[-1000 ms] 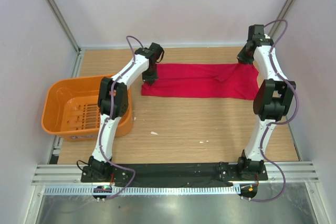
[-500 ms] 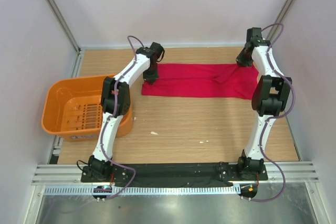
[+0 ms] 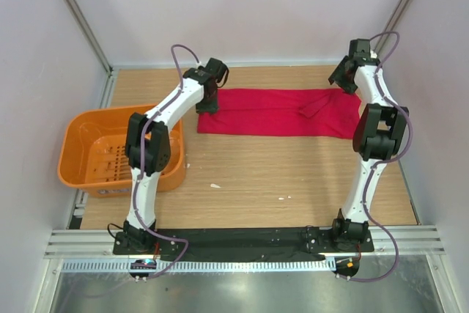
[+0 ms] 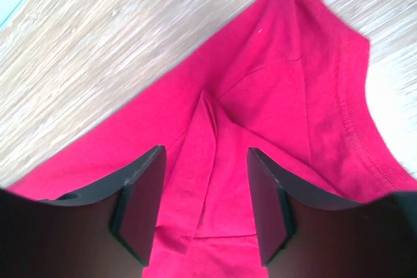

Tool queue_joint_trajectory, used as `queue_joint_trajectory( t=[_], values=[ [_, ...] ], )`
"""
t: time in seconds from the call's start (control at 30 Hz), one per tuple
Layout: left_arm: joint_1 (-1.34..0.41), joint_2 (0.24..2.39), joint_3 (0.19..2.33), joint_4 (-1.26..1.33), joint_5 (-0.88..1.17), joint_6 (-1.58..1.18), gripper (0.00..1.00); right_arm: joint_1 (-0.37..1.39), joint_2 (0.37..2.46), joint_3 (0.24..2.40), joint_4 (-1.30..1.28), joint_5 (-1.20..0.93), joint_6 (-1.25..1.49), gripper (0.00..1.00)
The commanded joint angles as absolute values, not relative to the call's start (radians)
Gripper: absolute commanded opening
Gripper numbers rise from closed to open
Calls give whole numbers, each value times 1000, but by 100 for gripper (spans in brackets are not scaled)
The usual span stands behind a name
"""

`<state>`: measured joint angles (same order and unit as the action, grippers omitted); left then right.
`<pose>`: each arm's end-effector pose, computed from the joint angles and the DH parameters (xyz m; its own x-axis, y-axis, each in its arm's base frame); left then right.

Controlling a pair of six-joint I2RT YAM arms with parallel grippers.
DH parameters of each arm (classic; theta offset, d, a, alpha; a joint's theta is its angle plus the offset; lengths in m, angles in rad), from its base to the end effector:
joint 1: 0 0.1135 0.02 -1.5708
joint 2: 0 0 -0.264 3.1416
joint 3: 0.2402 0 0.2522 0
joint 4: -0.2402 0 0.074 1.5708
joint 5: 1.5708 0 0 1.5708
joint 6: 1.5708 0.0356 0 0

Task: Fold and stack the t-shirts
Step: Fold the tshirt

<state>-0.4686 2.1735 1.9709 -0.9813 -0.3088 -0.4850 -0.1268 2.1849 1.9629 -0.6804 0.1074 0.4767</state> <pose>0.4174 -0.1992 0.2405 -0.8839 -0.0504 -0.4650 -0.0950 0.9928 0.0731 0.4876 -0.0660 0.2480 -0.6038 0.5369 -0.5892 0.5275 0.8233 0.2096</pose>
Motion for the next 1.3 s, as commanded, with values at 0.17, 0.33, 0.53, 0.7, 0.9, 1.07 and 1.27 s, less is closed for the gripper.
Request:
queue_joint_trajectory(
  t=[0.17,0.33,0.53,0.7,0.9,1.07,1.27],
  values=[
    [-499,2210,1971,-861,-156,-471,22,-124,1934,1651,-576,-113,540,62],
    [-450,2289,2002,-913,-175,-474,19,-115,1918,1543,-552,-222,643,62],
    [-420,2329,1987,-942,-152,-468,19,-104,1890,1365,-420,-290,767,64],
    [-419,2293,1937,-908,-135,-479,19,-95,1914,1342,-361,-313,801,64],
    [-420,2289,1927,-902,-124,-485,19,-80,1930,1362,-344,-308,830,59],
    [-420,2286,1924,-899,-120,-491,19,-78,1965,1368,-338,-296,854,54],
    [-420,2273,1927,-900,-121,-489,19,-77,2008,1405,-308,-284,859,43]
  ],
)
